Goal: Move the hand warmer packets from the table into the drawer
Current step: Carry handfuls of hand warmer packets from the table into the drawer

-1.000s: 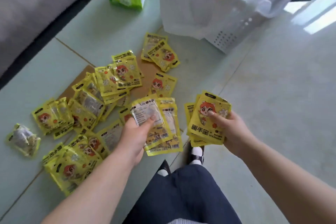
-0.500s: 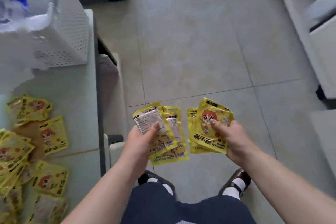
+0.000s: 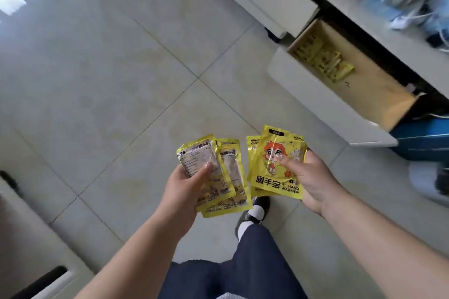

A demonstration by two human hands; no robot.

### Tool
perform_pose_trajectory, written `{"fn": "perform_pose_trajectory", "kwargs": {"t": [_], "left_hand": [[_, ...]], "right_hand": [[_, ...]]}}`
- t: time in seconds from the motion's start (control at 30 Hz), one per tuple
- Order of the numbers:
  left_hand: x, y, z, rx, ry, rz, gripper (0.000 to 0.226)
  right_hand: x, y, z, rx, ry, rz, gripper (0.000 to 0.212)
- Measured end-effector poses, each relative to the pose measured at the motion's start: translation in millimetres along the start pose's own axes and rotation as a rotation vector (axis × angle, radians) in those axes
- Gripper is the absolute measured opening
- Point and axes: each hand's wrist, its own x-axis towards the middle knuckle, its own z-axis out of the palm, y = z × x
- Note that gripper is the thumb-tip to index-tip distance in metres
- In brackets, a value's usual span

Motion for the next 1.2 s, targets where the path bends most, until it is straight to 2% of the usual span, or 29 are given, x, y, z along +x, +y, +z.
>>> {"fn": "perform_pose_trajectory", "kwargs": {"t": [0.2, 0.37, 0.57, 0.77, 0.97, 1.07, 1.2], "left_hand": [[41, 9, 168, 0.185, -0.149, -0.051, 0.014], [72, 22, 266, 0.31, -0.246, -0.05, 0.014], [114, 36, 333, 0.428, -0.306, -0.078, 0.013], [178, 63, 398, 0.537, -0.327, -0.121, 0.02], [274, 77, 461, 0.699, -0.286, -0.052, 0.01], [325, 76, 486, 0.752, -0.278, -0.024, 0.013], [388, 73, 505, 0.852, -0.283, 0.027, 0.015]], "right_hand": [[32, -38, -147, 0.218, 0.188, 0.0, 0.021], [50, -43, -225, 0.391, 0.328, 0.01, 0.018], [70, -55, -270, 0.522, 0.366, 0.06, 0.034], [119, -88, -299, 0.662, 0.339, 0.037, 0.035], [205, -111, -321, 0.732, 0.324, 0.006, 0.042], [252, -120, -332, 0.746, 0.339, 0.015, 0.05], [321, -117, -348, 0.74, 0.361, 0.049, 0.043]]}}
